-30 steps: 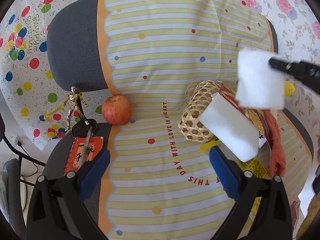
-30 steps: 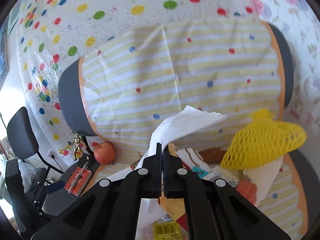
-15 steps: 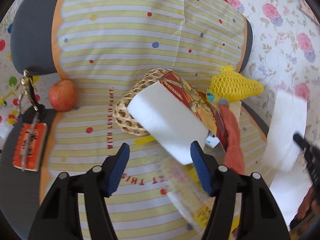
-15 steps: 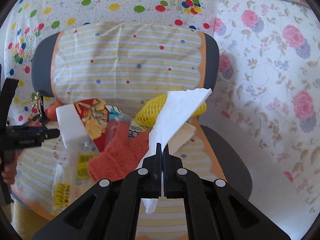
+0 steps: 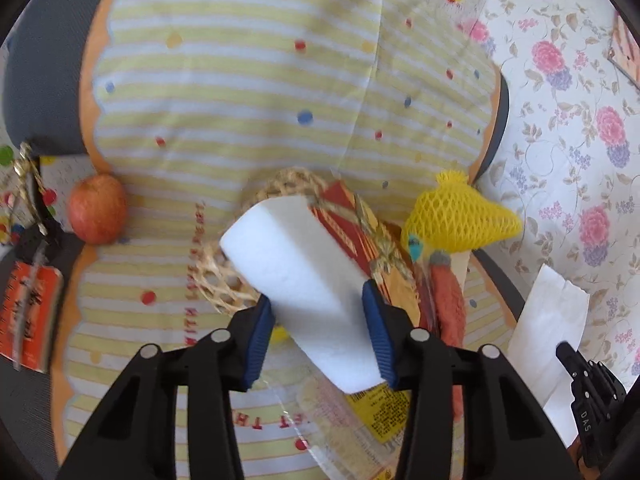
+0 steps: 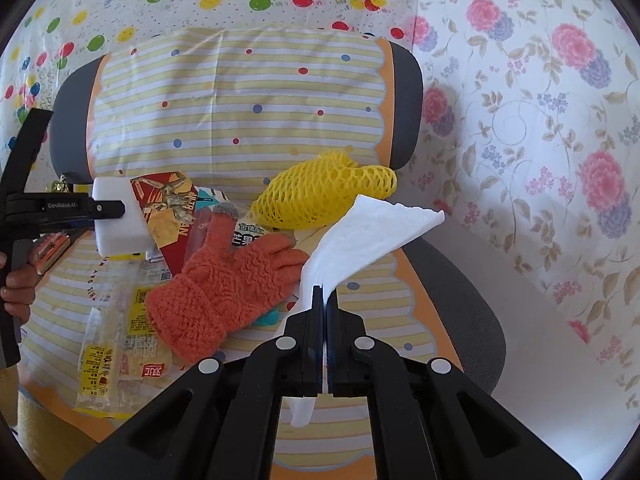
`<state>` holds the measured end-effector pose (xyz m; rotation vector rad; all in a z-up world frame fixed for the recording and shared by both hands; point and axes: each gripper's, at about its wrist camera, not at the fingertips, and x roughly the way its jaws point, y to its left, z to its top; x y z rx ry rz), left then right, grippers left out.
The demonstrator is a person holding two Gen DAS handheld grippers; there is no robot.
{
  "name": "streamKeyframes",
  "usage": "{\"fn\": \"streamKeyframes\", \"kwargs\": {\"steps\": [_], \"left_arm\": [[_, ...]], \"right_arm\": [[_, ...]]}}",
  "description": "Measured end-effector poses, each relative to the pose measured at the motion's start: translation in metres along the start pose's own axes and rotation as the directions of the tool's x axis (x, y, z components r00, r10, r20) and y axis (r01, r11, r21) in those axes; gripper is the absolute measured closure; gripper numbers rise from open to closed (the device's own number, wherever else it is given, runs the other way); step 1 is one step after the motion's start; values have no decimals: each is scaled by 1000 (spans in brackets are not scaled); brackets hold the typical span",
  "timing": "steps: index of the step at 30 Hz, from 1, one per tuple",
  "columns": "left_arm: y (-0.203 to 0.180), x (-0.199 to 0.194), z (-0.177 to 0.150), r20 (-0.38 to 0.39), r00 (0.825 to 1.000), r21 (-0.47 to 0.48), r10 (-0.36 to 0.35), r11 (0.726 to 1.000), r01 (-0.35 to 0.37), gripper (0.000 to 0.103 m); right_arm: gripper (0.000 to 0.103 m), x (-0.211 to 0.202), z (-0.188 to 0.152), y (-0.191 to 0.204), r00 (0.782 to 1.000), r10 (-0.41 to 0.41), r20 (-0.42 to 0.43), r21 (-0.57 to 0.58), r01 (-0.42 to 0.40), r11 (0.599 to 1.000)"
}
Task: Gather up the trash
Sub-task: 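Carry the tissue and white block over the pink trash bin with both tools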
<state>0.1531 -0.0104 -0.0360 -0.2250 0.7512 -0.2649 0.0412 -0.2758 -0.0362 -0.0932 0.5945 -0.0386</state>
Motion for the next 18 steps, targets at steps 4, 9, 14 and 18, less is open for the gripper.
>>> {"fn": "streamKeyframes", "kwargs": {"steps": [4, 9, 14, 18], "left_arm": [[-4, -42, 5, 112, 987, 88, 118, 988, -129, 66], [-25, -82, -17, 153, 977, 188, 148, 966, -176, 66], [-73, -92, -61, 125, 992, 327, 33, 942, -73, 65], [-123, -84, -97, 84, 994, 434, -63, 901, 20, 64]], "right_arm": [[102, -3, 5, 4, 1000, -5, 12, -10, 5, 1000], [101, -18, 9, 8, 999, 17, 32, -1, -17, 1000], [101, -45, -5, 4, 999, 27, 24, -13, -27, 1000], [101, -76, -30, -19, 1000, 11, 6, 45, -11, 999]]}}
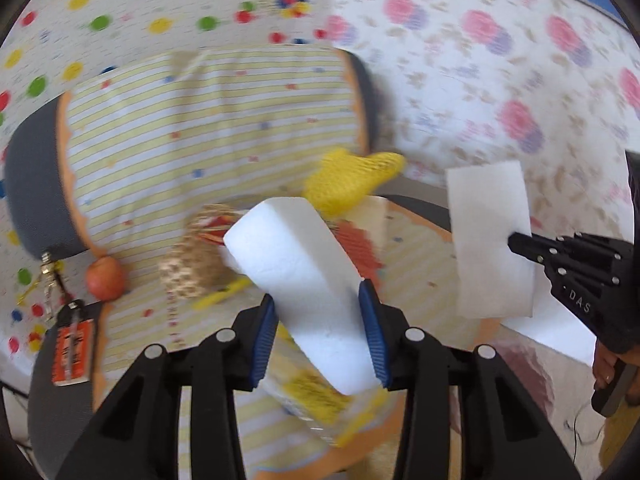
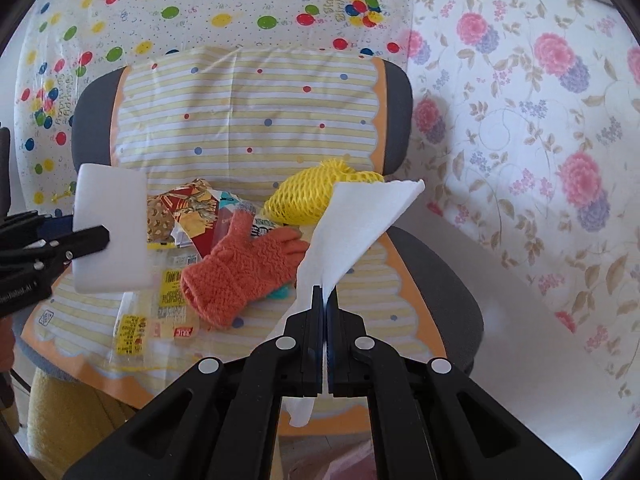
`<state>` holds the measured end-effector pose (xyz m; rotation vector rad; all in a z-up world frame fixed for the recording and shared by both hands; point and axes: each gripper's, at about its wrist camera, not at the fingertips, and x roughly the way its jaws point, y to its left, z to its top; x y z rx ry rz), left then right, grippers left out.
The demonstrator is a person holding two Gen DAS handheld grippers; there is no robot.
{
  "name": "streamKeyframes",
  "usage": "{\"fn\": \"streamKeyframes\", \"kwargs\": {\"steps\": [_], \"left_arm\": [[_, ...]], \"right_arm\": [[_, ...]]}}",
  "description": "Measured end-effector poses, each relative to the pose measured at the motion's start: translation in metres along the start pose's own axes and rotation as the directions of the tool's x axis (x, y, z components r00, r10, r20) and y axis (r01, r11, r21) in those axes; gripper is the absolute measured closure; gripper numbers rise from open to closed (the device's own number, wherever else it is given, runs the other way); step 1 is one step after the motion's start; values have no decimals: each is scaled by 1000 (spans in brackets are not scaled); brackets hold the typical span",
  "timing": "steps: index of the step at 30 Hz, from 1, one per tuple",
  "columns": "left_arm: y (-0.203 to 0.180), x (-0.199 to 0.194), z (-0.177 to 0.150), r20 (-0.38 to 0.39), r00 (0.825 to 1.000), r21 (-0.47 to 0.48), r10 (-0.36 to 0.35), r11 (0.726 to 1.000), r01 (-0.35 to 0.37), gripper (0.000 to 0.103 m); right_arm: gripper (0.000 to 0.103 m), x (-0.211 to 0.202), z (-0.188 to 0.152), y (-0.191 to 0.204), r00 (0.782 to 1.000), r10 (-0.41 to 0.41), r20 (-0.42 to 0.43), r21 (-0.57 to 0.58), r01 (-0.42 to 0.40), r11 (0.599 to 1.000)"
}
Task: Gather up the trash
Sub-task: 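Carry the tissue and white block over the pink trash bin with both tools, then open the right tool to drop the tissue while the left tool drops the white block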
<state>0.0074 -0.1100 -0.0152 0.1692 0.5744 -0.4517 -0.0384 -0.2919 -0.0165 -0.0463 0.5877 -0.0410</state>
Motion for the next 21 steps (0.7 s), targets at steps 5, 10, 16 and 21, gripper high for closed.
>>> {"fn": "streamKeyframes", "kwargs": {"steps": [5, 10, 16, 21], "left_arm": [[-71, 14, -17, -23, 988, 141, -150, 978, 152, 63], [-122, 28, -28, -68, 966, 218, -249, 941, 258, 63], [-144, 36, -48, -92, 956, 212, -279, 932, 293, 63], [-144, 42, -50, -130, 937, 171, -324, 923, 344, 63]], "right_arm": [[101, -32, -43, -33, 992, -87, -96, 72, 94, 993], [101, -43, -95, -60, 962, -167, -216, 133, 198, 971], [100, -28, -145, -79, 918, -174, -357, 165, 246, 955], [99, -12, -166, -95, 885, -166, -435, 186, 269, 945]]}}
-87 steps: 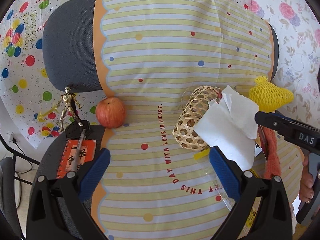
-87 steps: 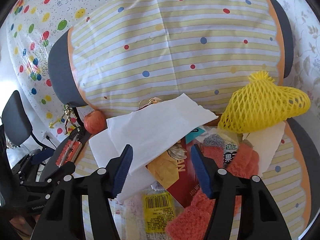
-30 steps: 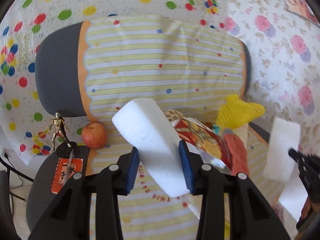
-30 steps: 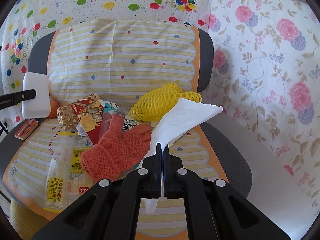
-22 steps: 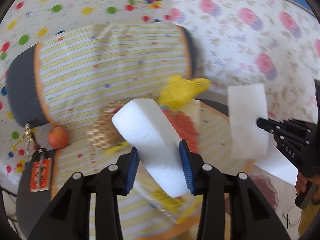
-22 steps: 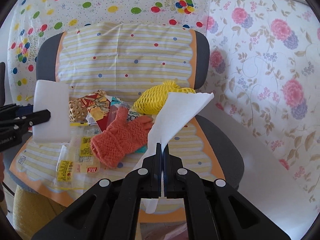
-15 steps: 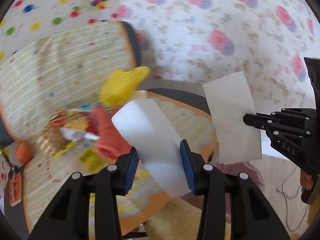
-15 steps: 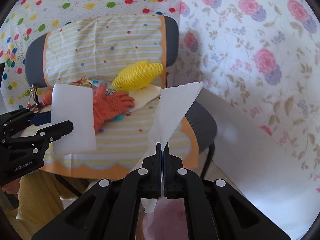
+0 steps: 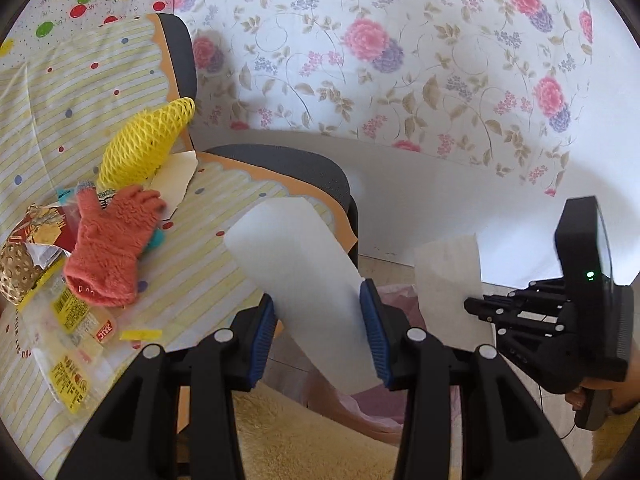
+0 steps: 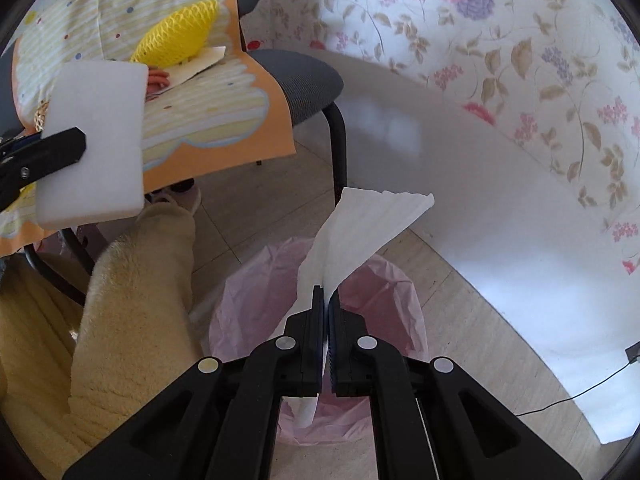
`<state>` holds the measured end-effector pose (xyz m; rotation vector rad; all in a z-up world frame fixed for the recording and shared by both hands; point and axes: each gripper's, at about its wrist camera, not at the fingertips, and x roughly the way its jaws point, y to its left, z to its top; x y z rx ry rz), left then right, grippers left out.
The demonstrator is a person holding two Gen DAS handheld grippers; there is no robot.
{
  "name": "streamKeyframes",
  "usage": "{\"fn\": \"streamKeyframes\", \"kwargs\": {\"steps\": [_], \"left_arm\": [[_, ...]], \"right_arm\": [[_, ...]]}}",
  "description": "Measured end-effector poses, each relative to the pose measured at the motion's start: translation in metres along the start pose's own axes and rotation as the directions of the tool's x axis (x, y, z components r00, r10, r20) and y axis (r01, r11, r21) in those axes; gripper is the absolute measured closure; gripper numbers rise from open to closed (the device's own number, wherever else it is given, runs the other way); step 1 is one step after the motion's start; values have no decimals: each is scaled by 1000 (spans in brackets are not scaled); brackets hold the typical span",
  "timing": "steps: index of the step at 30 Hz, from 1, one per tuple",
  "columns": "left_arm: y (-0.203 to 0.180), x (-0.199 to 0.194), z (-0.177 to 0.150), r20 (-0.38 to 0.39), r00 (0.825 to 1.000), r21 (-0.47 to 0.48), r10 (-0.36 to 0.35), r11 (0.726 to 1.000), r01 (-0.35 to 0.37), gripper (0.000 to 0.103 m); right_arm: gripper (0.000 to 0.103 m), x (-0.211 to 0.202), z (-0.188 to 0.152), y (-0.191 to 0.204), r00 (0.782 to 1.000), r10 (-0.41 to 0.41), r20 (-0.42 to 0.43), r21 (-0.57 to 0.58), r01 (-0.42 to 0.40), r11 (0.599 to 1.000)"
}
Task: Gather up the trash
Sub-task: 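Open the right tool to drop the tissue while the left tool drops the white block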
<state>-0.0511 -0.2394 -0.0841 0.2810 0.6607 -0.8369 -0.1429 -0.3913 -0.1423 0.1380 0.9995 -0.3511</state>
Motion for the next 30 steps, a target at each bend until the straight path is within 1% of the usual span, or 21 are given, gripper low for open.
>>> {"fn": "streamKeyframes", "kwargs": {"steps": [2, 3, 4, 6, 9, 13, 15, 19, 22, 23, 24, 25, 26, 28, 30], "left_arm": [[0, 3, 1, -6, 1000, -1, 3, 1000, -3, 63], [-1, 5, 1, -14, 1000, -1, -1, 1000, 1, 63], [-2, 7, 0, -23, 1000, 3, -4, 1000, 4, 63], [-4, 9, 0, -32, 999, 11, -2, 1000, 2, 63], [-6, 12, -1, -40, 999, 19, -4, 1000, 5, 63], [-8, 13, -2, -49, 999, 24, -9, 1000, 10, 63], [-11, 14, -3, -57, 998, 33, -23, 999, 24, 62], [-26, 21, -3, -79, 995, 84, -53, 995, 59, 61], [-36, 27, 1, -93, 991, 102, -97, 989, 106, 60], [-40, 30, 3, -97, 989, 111, -109, 987, 120, 56], [-43, 34, 4, -103, 988, 119, -115, 985, 127, 48], [-46, 38, 6, -107, 987, 123, -120, 983, 133, 42], [-48, 42, 7, -115, 984, 123, -133, 981, 147, 33], [-49, 48, 8, -133, 980, 109, -150, 980, 165, 31], [-46, 48, 8, -137, 979, 95, -150, 982, 164, 31]], "right_arm": [[91, 8, -1, -6, 1000, 5, -30, 23, -4, 1000], [78, 12, -1, -9, 999, 13, -46, 35, -12, 999], [70, 15, -1, -11, 998, 24, -54, 46, -22, 999], [70, 17, -1, -13, 998, 23, -56, 47, -20, 999], [70, 14, 2, -17, 999, 25, -36, 61, -23, 998], [70, 0, 13, -24, 999, 31, 32, 95, -34, 995], [70, -9, 19, -26, 997, 34, 68, 109, -41, 993], [70, -28, 31, -31, 991, 37, 129, 131, -54, 990], [69, -39, 35, -36, 987, 27, 158, 139, -49, 989], [69, -42, 35, -38, 986, 24, 163, 144, -48, 988], [68, -45, 35, -40, 986, 19, 168, 150, -45, 988], [68, -47, 35, -43, 985, 12, 174, 159, -40, 986], [67, -49, 35, -47, 984, 5, 178, 166, -35, 985], [65, -55, 35, -52, 983, -10, 185, 184, -25, 983], [65, -59, 33, -56, 981, -11, 193, 197, -28, 980]]}}
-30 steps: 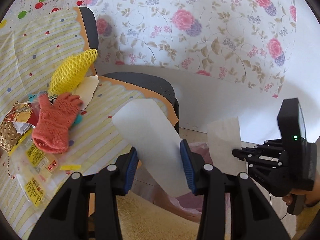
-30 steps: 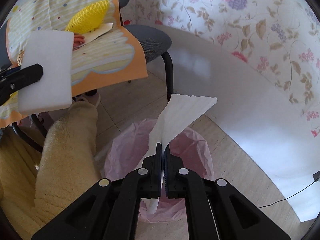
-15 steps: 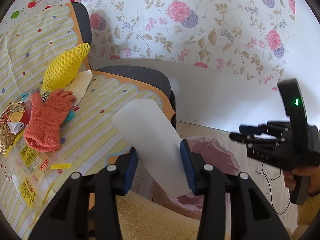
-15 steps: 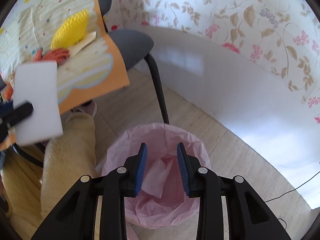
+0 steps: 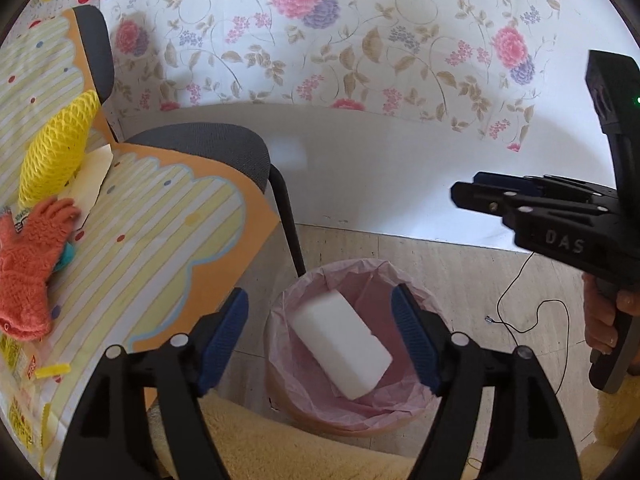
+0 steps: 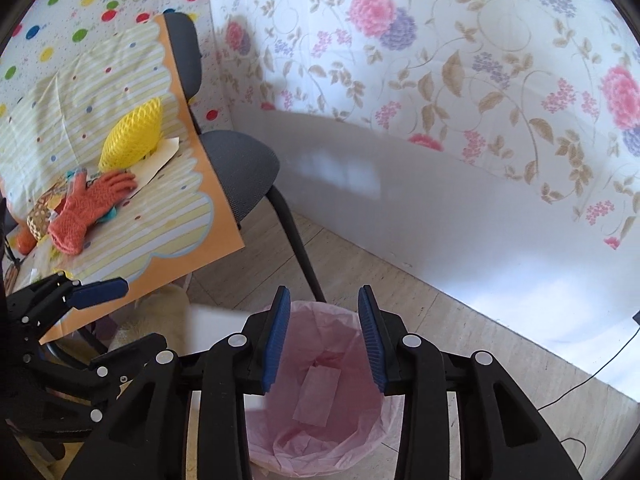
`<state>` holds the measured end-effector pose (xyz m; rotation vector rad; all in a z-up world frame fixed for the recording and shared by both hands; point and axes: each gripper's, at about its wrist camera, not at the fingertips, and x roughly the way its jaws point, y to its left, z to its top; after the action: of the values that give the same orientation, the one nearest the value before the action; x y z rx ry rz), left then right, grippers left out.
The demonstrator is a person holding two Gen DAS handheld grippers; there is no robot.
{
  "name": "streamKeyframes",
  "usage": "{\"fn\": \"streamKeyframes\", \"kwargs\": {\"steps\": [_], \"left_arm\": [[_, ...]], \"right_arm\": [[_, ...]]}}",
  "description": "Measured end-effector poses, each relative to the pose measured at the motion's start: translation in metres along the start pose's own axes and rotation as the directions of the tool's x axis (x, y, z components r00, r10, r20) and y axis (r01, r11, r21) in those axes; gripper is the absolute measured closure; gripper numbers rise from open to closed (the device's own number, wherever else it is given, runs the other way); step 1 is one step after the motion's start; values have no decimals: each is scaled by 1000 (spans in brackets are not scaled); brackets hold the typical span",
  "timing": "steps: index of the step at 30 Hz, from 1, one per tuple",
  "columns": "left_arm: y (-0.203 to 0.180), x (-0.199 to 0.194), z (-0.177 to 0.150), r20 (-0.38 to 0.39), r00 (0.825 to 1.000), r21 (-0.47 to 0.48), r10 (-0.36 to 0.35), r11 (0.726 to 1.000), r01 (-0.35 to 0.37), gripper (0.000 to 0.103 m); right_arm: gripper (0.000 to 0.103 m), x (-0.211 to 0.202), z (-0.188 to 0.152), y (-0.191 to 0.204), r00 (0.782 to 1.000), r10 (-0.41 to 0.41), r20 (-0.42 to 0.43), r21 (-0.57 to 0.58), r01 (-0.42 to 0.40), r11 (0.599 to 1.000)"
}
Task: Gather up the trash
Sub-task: 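Open the right tool to drop the tissue while the left tool drops the white block, then move both tools back over the chair of trash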
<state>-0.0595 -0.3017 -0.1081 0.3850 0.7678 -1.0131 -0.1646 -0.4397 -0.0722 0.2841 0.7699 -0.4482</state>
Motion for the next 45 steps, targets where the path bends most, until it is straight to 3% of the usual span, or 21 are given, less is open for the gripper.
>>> {"fn": "streamKeyframes", "kwargs": {"steps": [6, 13, 17, 19, 24, 28, 32, 36, 42, 45], "left_arm": [[33, -27, -15, 26, 994, -81, 106, 991, -103, 31], [80, -72, -35, 33, 959, -187, 283, 944, -272, 31], [110, -109, -49, 42, 918, -274, 394, 888, -369, 31], [124, -127, -56, 32, 895, -317, 446, 853, -414, 31], [167, -170, -80, -21, 815, -434, 579, 729, -529, 29], [196, -185, -95, -65, 775, -487, 628, 658, -574, 27], [218, -187, -104, -91, 765, -518, 637, 626, -582, 27], [233, -184, -108, -125, 744, -527, 656, 591, -610, 24], [252, -173, -116, -160, 752, -556, 639, 571, -603, 22], [255, -166, -120, -177, 760, -557, 625, 574, -601, 22]], "right_arm": [[65, -1, 3, 9, 990, 142, 25, 5, -142, 990], [65, 10, 29, 71, 970, 242, 30, -65, -240, 969], [64, 11, 47, 116, 954, 298, 32, -145, -291, 946], [58, 13, 54, 142, 942, 334, 26, -190, -323, 927], [55, 19, 65, 197, 917, 400, 2, -277, -384, 881], [50, 21, 69, 226, 907, 421, -11, -330, -401, 855], [48, 23, 67, 239, 912, 411, -11, -373, -385, 844], [38, 28, 62, 242, 917, 398, -13, -392, -371, 842], [36, 48, 57, 266, 909, 412, -64, -409, -400, 820], [26, 60, 56, 286, 897, 430, -99, -406, -432, 806]]}}
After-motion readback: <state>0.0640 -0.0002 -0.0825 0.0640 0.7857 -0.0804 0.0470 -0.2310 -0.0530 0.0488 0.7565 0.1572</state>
